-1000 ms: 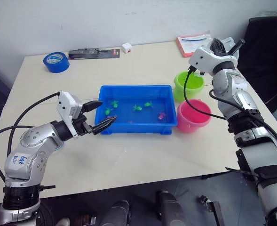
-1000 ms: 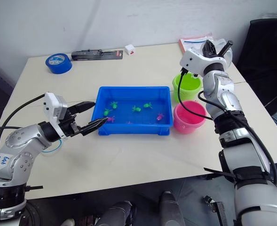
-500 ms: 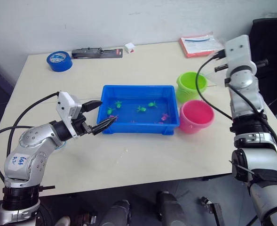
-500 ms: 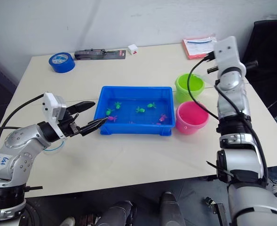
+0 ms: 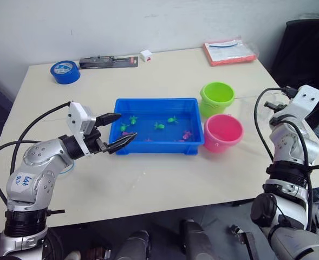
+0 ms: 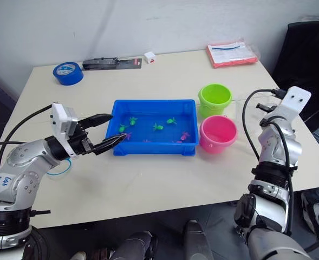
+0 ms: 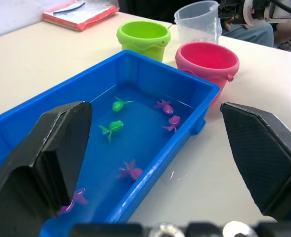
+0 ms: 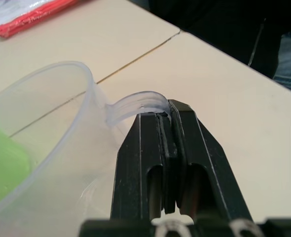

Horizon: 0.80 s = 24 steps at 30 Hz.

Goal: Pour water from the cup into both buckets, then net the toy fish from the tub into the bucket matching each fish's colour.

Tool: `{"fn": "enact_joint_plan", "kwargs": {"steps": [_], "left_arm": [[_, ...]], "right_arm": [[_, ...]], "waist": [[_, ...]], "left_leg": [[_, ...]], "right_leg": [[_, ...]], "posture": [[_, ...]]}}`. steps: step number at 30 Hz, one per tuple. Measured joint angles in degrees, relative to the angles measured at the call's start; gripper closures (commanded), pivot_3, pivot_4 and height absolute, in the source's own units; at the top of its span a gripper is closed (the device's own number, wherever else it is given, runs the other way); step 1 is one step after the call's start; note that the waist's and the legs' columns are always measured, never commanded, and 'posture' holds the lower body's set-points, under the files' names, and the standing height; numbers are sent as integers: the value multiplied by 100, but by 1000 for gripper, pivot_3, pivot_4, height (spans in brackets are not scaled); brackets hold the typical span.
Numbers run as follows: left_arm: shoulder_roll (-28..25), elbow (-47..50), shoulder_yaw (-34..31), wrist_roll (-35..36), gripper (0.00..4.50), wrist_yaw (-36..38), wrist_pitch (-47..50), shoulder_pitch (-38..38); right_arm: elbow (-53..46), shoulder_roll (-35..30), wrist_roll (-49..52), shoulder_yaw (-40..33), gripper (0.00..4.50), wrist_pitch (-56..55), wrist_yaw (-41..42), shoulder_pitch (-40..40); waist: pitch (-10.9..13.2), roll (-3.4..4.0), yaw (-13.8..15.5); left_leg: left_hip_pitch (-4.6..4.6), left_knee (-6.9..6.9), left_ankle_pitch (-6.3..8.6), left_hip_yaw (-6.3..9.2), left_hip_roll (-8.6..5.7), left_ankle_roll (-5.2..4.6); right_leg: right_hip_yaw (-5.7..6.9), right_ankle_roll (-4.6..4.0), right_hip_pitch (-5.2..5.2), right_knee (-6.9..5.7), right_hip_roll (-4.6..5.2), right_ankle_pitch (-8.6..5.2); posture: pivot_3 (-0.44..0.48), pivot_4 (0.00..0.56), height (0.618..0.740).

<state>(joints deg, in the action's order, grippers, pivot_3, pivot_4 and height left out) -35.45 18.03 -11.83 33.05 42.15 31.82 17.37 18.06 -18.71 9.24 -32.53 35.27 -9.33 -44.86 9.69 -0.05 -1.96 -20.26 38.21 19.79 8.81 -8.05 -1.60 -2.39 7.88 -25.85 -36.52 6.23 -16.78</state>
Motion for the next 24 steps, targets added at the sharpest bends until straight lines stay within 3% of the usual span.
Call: {"fn": "enact_joint_plan", "kwargs": {"steps": [11,15,16,19,24], "left_arm": [[-178,-20,-124,3,0,134,-79,-330],[-186,-19,-134,3,0,153,-99,-332],[-187,-19,-136,3,0,162,-115,-335],[-187,-21,-136,3,0,173,-137,-350],[-186,-27,-131,2,0,190,-189,-385]], "right_arm": [[1073,76,171,83,3837,-1290,-162,-18],[1191,-67,143,281,1987,-1265,-139,55],[1145,-95,139,340,1295,-1137,-126,161],[1010,-94,142,445,97,-898,-130,461],[169,-110,229,484,97,-293,-133,914]], "waist": [[0,0,-2],[0,0,-1],[0,0,1],[0,0,7],[0,0,17]], "left_leg": [[2,5,0,0,-1,0],[3,4,0,2,-1,0],[2,3,0,2,-1,0],[2,3,0,1,-1,0],[2,3,0,2,-1,0]], "right_leg": [[0,0,4,-1,0,0],[1,0,5,0,0,0],[1,0,5,2,0,0],[0,0,5,1,1,0],[0,0,4,0,0,0]], "posture": [[0,150,740],[0,150,740],[0,150,740],[0,150,740],[0,150,740]]}}
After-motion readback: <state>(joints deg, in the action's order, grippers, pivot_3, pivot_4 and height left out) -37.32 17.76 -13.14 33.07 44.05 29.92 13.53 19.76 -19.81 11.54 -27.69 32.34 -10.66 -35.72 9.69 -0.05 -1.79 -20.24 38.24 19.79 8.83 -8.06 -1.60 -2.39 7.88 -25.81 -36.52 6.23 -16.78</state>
